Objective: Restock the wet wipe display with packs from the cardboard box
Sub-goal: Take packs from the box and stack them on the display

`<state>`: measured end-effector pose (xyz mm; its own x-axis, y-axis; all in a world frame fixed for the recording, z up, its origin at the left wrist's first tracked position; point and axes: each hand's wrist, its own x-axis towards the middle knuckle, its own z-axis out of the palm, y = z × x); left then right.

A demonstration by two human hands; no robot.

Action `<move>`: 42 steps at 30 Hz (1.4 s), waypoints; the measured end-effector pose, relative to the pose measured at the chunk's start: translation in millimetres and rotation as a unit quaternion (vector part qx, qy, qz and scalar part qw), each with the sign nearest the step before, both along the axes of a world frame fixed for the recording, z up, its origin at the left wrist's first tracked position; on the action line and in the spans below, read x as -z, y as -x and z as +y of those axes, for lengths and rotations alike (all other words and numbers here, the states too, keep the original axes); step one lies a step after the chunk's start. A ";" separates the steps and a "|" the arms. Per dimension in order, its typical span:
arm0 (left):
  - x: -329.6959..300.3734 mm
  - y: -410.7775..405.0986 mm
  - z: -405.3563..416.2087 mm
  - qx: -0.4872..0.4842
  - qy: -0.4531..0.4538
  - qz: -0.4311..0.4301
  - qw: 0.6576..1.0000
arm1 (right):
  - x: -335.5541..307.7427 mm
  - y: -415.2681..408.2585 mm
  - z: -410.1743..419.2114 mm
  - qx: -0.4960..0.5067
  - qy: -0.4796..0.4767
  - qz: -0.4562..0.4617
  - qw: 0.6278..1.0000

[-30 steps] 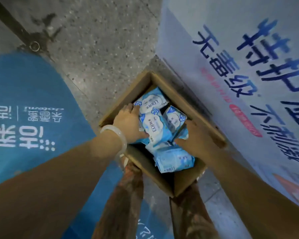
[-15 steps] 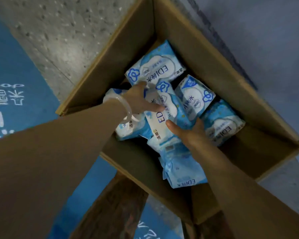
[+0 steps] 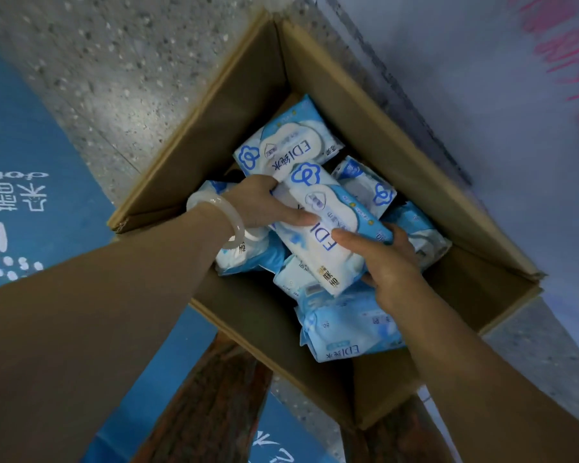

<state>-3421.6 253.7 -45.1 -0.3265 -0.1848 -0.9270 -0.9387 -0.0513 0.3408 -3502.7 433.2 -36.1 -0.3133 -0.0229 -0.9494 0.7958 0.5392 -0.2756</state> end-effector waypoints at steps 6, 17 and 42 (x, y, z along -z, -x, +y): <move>-91.9 8.5 14.0 -0.080 0.017 0.019 0.996 | -86.3 41.3 2.6 -0.096 0.059 -0.013 0.994; -290.6 10.6 23.5 -0.160 -0.009 0.131 0.978 | -282.8 81.1 -5.3 -0.205 0.167 0.072 0.962; -722.2 82.6 -24.0 0.004 0.129 0.447 0.885 | -717.9 108.2 -9.8 -0.114 0.269 0.369 0.882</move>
